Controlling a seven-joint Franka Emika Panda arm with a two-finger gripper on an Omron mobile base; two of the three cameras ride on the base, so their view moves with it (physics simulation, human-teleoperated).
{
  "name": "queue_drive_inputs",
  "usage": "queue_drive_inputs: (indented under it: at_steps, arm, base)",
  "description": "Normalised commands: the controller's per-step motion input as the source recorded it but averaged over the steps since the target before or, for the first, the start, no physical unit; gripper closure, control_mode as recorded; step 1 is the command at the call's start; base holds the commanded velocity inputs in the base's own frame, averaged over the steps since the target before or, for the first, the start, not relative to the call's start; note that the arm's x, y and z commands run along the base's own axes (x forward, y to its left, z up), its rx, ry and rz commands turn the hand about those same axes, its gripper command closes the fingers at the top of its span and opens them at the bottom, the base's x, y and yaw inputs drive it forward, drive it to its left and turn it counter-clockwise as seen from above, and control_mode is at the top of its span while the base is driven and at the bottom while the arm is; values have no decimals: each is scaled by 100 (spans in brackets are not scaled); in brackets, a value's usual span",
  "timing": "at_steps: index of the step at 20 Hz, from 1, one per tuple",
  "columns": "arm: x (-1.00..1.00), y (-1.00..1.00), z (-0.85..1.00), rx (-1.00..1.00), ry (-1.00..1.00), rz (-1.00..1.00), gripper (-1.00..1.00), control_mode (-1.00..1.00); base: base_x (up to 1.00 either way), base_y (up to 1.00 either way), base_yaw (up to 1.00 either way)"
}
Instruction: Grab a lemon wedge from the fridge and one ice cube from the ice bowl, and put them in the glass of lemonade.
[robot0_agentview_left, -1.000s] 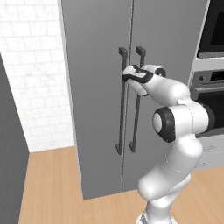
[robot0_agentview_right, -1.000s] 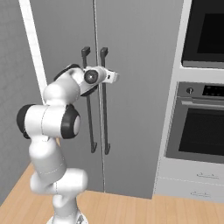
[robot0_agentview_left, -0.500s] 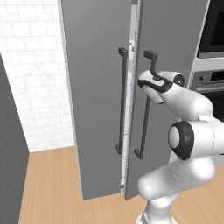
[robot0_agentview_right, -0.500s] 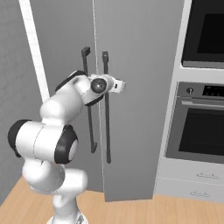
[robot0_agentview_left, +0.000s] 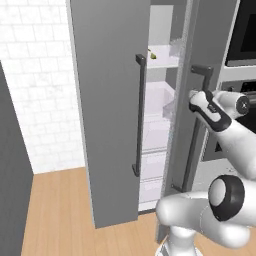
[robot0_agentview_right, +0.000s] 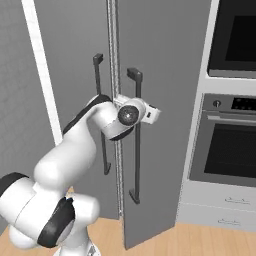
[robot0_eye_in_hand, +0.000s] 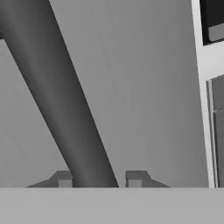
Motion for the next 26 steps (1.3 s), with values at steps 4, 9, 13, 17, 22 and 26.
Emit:
queue_drive_inputs:
  at_steps: [4,9,13,17,22,26]
  arm:
    - [-100,-100,19,12,2,-2,100,-100]
    - [-98,-95,25,10,1,0,-100,-100]
    - [-79,-40,42,3,1,0,-100,-100]
    - [-64,-2,29,-3,0,-10,-100,-100]
    - [-71,4,17,-15,0,-17,-100,-100]
    - [-39,70,1,-28,0,-13,-100,-100]
  base:
    - [0,0,0]
    - [0,0,0]
    - [0,0,0]
    - [0,0,0]
    - [0,0,0]
    - [0,0,0]
